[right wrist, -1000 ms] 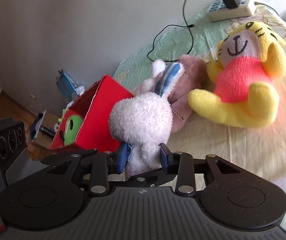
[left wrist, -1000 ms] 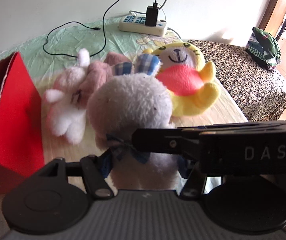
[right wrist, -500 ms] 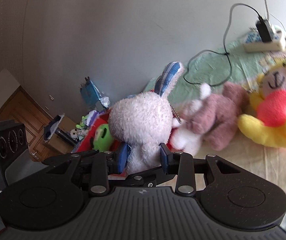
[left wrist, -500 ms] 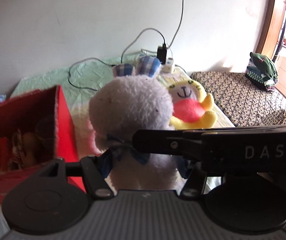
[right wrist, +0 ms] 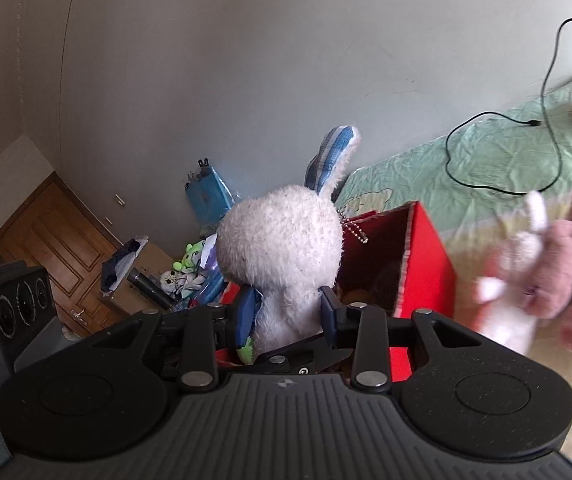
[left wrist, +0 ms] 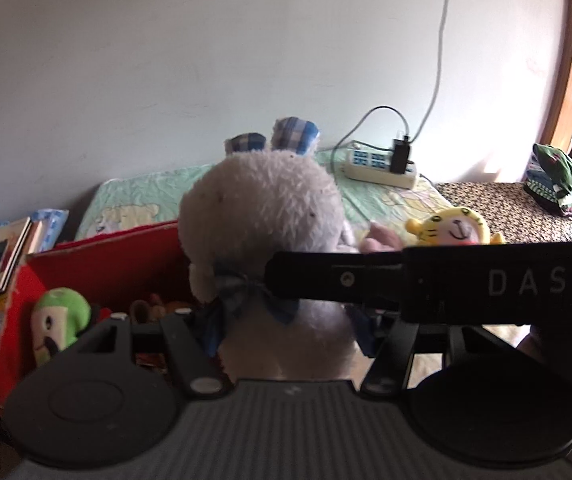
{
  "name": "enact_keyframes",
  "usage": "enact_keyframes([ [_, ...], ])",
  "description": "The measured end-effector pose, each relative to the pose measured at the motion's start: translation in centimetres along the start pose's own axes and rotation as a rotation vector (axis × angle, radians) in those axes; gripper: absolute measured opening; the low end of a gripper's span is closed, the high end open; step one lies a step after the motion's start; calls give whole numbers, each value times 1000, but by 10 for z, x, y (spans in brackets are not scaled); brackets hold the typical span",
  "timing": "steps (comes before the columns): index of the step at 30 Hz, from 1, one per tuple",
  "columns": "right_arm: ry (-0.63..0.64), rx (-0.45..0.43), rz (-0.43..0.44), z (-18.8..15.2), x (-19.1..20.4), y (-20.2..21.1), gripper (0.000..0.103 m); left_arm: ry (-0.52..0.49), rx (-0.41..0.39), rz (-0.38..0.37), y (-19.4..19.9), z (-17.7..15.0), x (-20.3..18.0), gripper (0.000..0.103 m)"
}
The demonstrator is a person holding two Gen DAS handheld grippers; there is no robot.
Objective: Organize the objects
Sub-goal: 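Carry the white bunny into the red box and release it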
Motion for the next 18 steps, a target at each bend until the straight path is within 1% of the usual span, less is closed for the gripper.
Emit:
enact_keyframes([
  [3,-10,13,0,-4,7,-24,38,13,12,12,-5,1,28,61],
  [8,-21,44,-27,-8,13,-54,38,28,42,30,-19,-2,64,61],
  [12,-38,93,-73,-15,14,-80,38,58,87,29,-36,-12,91,61],
  [15,-64,131,-99,-18,12,-96,38,87,122,24,-47,-21,104,61],
  [18,-90,176,-117,-21,10,-111,38,97,142,37,-55,-29,115,61],
])
Point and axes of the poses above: each gripper's, at about its wrist camera, not at the fingertips, and y roughly against the way its jaws point, x to its left, z to its top, the point moved 5 cm from there along -y, roughly the way its jaws point
